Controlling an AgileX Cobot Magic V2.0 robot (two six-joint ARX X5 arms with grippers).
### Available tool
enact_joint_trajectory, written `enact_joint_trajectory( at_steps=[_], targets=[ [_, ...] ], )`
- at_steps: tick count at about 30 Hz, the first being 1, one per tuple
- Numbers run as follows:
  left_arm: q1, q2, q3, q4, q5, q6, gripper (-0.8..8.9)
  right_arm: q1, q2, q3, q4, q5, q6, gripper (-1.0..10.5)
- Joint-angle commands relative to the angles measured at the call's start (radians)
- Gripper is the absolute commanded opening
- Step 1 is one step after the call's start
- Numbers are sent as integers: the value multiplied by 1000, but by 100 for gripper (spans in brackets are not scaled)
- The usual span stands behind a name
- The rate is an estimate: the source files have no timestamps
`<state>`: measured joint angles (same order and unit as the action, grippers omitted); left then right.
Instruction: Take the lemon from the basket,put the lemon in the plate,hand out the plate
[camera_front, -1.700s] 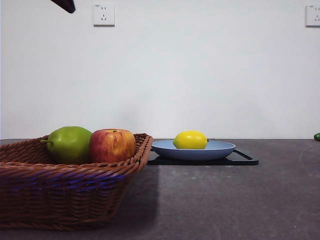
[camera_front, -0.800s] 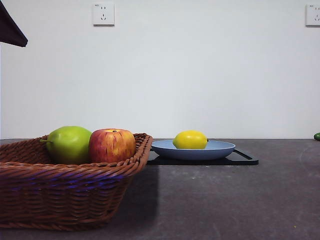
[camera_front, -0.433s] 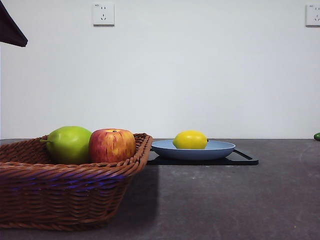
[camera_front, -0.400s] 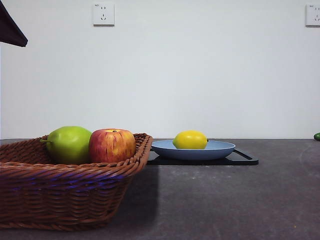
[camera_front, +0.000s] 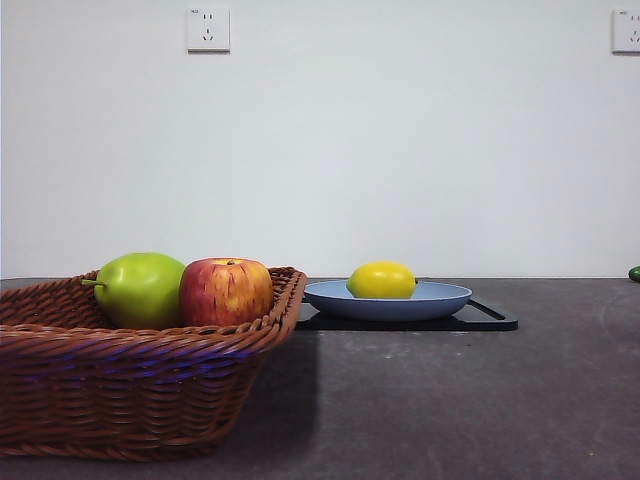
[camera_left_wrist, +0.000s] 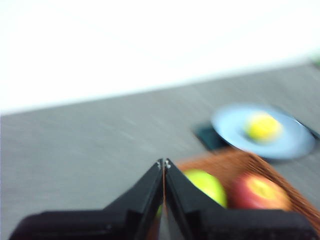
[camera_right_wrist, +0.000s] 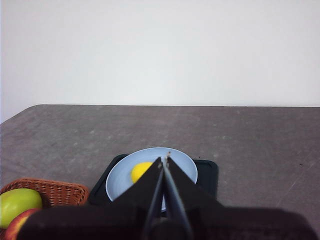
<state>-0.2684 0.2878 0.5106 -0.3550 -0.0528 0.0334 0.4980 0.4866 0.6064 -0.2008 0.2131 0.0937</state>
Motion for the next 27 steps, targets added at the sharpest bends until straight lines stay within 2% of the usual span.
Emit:
enact_joint_trajectory(
  at_steps=[1, 6, 11, 18, 27],
  targets=[
    [77, -74, -69, 29, -3, 12, 9, 6, 3, 8, 10, 3, 9, 4],
    [209, -187, -206, 55, 5, -4, 9, 6, 3, 8, 10, 3, 9, 4],
    [282, -220, -327, 97, 5, -47, 9, 6, 3, 8, 10, 3, 9, 4],
    [290, -221, -484, 251, 7, -95, 9, 6, 3, 8, 10, 3, 9, 4],
    [290, -222, -505, 219, 8, -101, 9, 6, 3, 8, 10, 3, 9, 4]
  ],
)
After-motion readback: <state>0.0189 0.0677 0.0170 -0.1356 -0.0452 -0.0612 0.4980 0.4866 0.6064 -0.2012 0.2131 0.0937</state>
